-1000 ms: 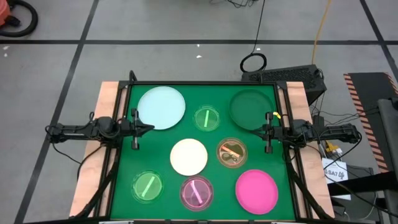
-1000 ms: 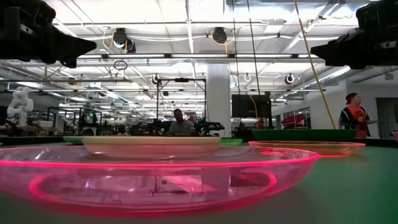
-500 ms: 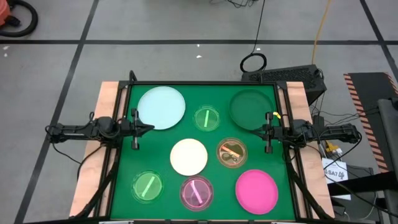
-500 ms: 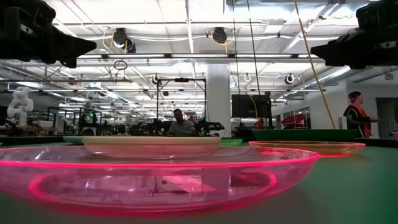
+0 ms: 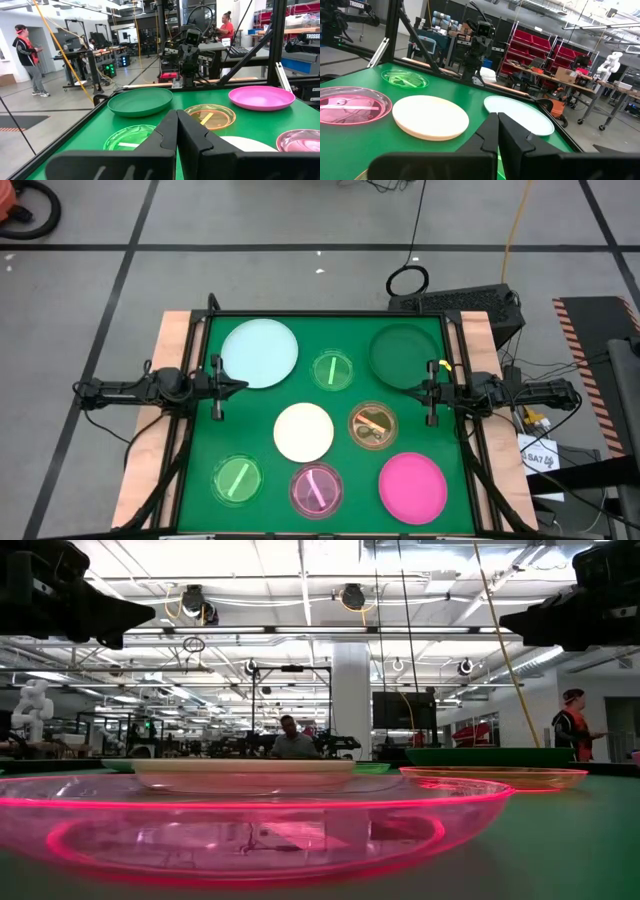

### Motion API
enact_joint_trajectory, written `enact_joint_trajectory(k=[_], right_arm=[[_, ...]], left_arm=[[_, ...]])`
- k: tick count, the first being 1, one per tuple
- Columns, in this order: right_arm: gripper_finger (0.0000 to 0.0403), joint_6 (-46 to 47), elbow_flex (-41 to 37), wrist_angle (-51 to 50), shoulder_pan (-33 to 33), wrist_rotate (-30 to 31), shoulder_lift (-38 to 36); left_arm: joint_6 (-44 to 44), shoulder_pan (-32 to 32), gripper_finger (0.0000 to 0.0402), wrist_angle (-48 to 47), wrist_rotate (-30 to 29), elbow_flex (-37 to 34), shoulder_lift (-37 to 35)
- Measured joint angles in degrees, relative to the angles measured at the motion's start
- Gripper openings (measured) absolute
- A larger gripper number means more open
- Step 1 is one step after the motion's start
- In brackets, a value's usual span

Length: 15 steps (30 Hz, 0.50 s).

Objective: Stack plastic plates

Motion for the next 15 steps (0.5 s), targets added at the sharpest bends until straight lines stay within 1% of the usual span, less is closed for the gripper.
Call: enact_joint_trajectory(k=[9, 15], right_arm=[[0.0000, 0.0, 0.0, 0.0, 0.0, 0.0, 0.0], [0.0000, 2.7, 0.0, 0.2, 0.0, 0.0, 0.0]], left_arm=[[-0.2, 0.0, 0.0004, 0.1, 0.0, 0.0, 0.0], [1.3, 0.0, 0.0004, 1.7, 0.0, 0.0, 0.0]])
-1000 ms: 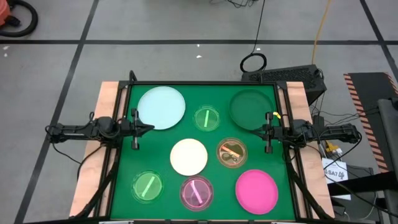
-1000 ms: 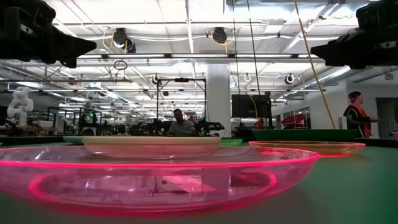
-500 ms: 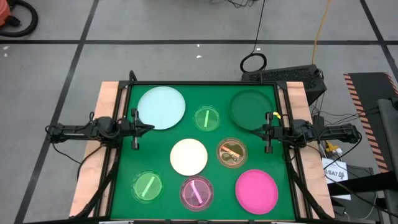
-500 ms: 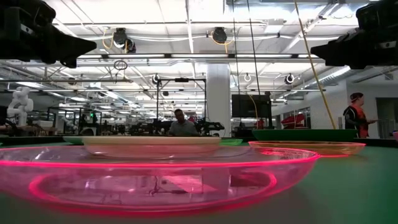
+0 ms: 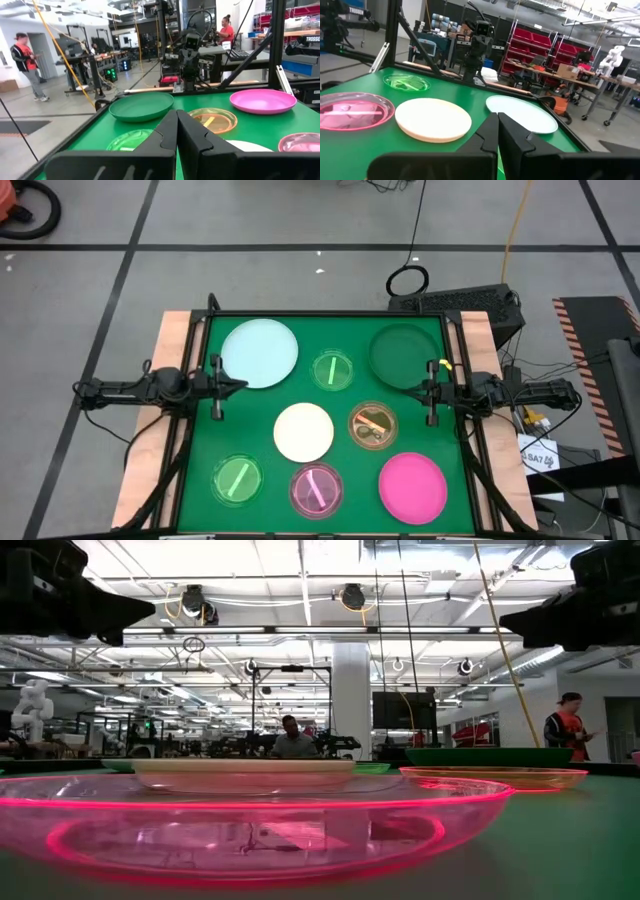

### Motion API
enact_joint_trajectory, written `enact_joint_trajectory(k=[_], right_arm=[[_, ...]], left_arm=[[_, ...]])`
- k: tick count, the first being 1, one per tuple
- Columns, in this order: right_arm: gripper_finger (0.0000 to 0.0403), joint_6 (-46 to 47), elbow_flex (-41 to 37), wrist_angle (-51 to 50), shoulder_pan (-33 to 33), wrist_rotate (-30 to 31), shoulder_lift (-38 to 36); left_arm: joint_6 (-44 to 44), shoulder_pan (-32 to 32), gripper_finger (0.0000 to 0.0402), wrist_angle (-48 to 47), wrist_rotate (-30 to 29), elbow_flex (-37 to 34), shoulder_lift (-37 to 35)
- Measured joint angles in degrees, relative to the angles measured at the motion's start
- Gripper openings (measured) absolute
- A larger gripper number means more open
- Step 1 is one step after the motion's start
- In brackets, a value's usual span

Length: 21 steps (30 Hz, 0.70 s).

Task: Stack plastic plates
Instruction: Stack the dark green plate on the light blue plate

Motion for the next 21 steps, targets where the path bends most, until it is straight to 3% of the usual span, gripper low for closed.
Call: enact_joint_trajectory(k=[11, 15, 21], right_arm=[[0.0000, 7.8, 4.9, 1.1, -0.2, 4.6, 3.3], [0.0000, 8.9, 9.8, 0.2, -0.2, 4.6, 8.8], [0.0000, 16.1, 21.2, -10.2, -0.1, 6.6, 20.3]], left_arm=[[0.4, 0.0, 0.0004, 0.6, 0.0, 0.0, 0.0], [0.3, 0.0, 0.0004, 0.6, 0.0, 0.0, 0.0], [0.4, 0.0, 0.0004, 0.2, 0.0, 0.0, 0.0]])
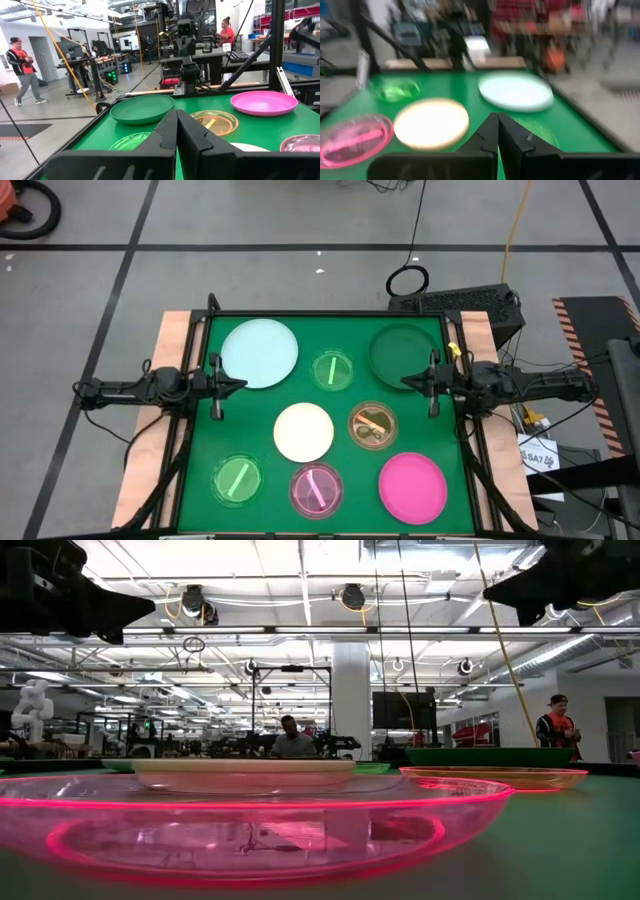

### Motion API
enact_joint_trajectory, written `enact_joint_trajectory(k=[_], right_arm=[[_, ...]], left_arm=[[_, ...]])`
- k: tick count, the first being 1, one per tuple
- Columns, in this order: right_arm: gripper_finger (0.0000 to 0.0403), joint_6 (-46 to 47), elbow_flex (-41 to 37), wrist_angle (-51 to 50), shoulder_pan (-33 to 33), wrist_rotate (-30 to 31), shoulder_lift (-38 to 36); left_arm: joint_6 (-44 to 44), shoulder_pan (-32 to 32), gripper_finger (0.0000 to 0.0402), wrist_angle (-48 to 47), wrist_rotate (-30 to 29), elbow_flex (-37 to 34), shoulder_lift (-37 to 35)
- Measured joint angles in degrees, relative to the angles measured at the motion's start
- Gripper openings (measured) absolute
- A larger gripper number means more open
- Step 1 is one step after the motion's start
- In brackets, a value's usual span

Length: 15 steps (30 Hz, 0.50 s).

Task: Stack plastic plates
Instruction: Stack the dark green plate on the light blue plate

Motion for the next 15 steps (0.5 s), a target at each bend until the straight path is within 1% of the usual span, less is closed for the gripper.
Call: enact_joint_trajectory(k=[4, 7, 12, 15], right_arm=[[0.0000, 6.9, 8.3, -13.5, 0.0, 5.2, 9.3], [0.0006, 10.7, 12.2, -20.6, 0.0, 5.8, 15.8], [0.0031, 13.8, 13.7, -21.8, 0.0, 5.9, 25.2], [0.0057, 16.5, 13.7, -22.2, -0.1, 8.1, 30.3]], left_arm=[[0.0, 0.0, 0.0004, -0.4, 0.0, 0.0, 0.0], [0.0, 0.0, 0.0004, -0.7, 0.0, 0.0, 0.0], [-0.4, 0.0, 0.0004, -2.0, 0.0, 0.0, 0.0], [-1.6, 0.0, 0.0004, -3.1, 0.0, 0.0, 0.0]])
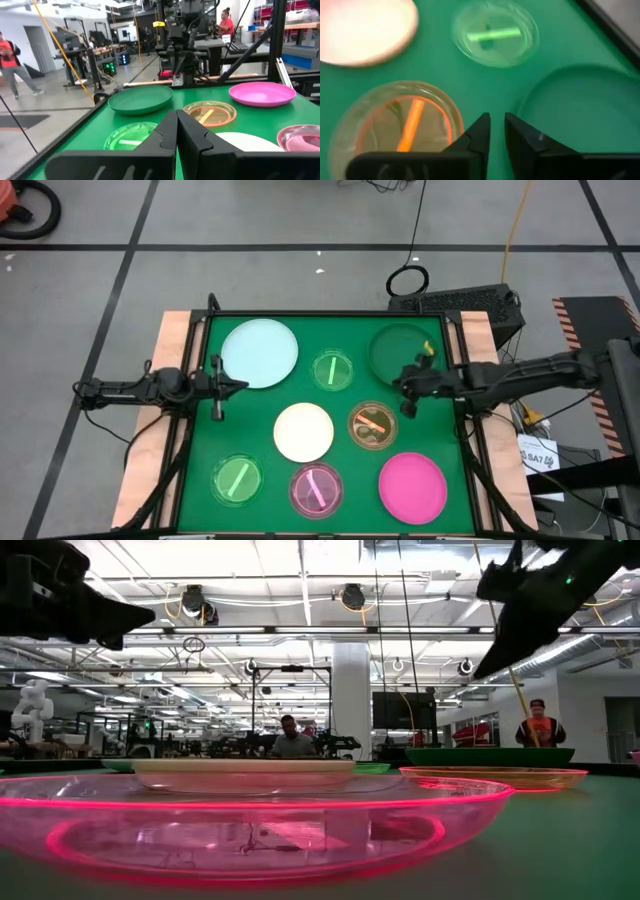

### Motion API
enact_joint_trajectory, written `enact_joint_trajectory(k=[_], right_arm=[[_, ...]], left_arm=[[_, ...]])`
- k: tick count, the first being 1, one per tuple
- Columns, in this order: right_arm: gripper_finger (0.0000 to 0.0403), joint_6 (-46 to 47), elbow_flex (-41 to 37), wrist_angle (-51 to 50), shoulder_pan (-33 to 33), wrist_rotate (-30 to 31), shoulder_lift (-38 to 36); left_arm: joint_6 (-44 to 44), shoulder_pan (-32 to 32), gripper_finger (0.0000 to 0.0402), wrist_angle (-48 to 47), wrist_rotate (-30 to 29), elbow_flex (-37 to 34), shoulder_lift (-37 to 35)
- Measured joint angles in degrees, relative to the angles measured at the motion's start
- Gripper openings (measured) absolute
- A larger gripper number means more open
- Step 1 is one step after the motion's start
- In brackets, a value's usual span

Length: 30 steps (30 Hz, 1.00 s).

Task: Stack plastic plates
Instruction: Stack the dark green plate on the light blue plate

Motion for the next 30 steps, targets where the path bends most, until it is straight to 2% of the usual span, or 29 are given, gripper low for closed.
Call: enact_joint_trajectory(k=[3, 8, 12, 24, 30], right_arm=[[0.0091, 2.2, 0.0, -0.4, -0.1, 3.4, 4.4], [0.0139, 0.9, 0.0, -0.7, -1.2, 3.4, 10.0], [0.0158, 0.1, 0.0, -3.5, -3.2, 3.3, 13.0], [0.0143, -3.5, 0.0, -4.6, -9.4, -2.3, 21.3], [0.0112, -4.9, 0.0, -4.4, -11.3, -2.9, 24.6]], left_arm=[[-0.6, 0.0, 0.0004, -1.4, 0.0, 0.0, 0.0], [-2.0, 0.0, 0.0004, -3.5, 0.0, 0.0, 0.0], [-2.6, 0.0, 0.0004, -3.8, 0.0, 0.0, 0.0], [-1.9, 0.0, 0.0004, -3.9, 0.0, 0.0, 0.0], [-1.6, 0.0, 0.0004, -3.9, 0.0, 0.0, 0.0]])
